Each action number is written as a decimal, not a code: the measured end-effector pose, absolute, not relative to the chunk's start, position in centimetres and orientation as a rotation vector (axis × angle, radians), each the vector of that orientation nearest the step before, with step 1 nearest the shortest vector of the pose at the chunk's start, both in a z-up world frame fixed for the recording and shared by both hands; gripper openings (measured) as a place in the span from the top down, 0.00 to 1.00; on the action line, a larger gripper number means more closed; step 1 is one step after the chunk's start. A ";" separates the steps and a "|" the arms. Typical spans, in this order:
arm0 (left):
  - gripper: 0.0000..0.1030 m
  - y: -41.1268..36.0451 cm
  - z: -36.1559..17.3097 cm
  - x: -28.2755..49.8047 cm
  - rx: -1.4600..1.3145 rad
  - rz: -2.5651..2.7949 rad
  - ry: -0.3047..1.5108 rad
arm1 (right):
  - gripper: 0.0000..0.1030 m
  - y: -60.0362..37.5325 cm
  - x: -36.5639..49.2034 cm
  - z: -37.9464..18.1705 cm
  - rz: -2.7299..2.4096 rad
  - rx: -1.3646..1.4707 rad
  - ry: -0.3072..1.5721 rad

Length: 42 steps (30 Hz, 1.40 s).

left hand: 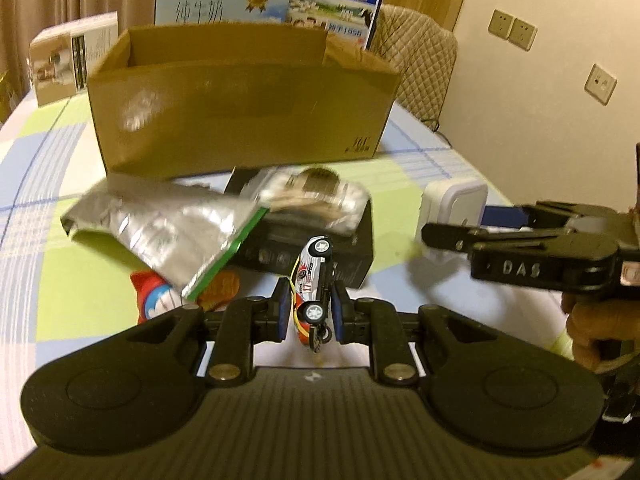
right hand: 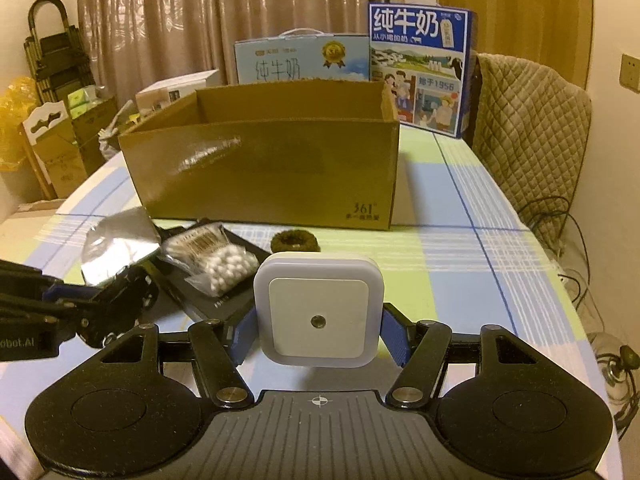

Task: Organize objects
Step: 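Lift the toy car and night light and carry both toward the cardboard box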

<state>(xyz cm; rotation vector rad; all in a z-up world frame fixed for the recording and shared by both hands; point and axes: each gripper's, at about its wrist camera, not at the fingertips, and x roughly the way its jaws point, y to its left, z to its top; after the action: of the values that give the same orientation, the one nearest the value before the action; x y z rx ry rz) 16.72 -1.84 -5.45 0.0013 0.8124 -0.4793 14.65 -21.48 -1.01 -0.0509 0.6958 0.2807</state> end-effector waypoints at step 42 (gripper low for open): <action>0.84 0.4 6.3 33.7 0.010 -0.321 0.764 | 0.40 -18.9 34.0 8.1 0.345 -0.046 0.744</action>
<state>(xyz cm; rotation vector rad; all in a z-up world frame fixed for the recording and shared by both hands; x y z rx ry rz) 33.73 0.45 6.32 0.0097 0.7640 -0.3206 33.99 -18.88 8.08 -0.0460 0.7445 0.3450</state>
